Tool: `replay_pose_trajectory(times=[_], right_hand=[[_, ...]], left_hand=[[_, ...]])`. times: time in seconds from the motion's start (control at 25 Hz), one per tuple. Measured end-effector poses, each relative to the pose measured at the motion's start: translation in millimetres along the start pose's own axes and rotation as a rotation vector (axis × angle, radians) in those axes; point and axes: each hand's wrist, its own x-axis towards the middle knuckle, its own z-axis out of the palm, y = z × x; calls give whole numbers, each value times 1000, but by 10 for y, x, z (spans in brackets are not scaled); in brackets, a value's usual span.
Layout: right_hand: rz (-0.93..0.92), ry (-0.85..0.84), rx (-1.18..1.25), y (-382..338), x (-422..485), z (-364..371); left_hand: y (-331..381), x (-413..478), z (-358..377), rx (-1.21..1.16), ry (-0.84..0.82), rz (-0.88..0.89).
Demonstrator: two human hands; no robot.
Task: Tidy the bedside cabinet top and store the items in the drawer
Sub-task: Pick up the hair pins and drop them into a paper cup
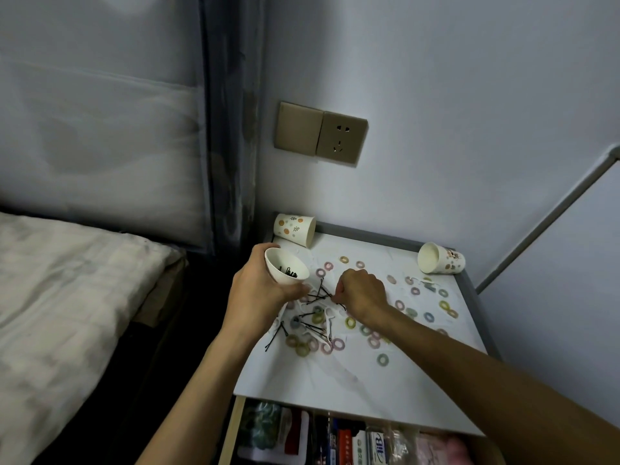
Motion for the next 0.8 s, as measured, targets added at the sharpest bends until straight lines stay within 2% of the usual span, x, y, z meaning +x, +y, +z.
replay_pose_trajectory(times=[0.08, 0.2, 0.32, 0.56, 0.8], right_hand=[[27, -24, 47, 65, -3, 5], [83, -62, 280, 236, 12, 1], [124, -19, 413, 362, 43, -17], [138, 89, 375, 480, 62, 4], [-20, 79, 325, 297, -73, 79]], left_hand=[[3, -3, 3, 5, -7, -5], [-5, -3, -2, 19, -11, -15], [-16, 7, -3, 30, -13, -23], [-9, 12, 12, 24, -15, -31], [-1, 12, 46, 18, -17, -22]])
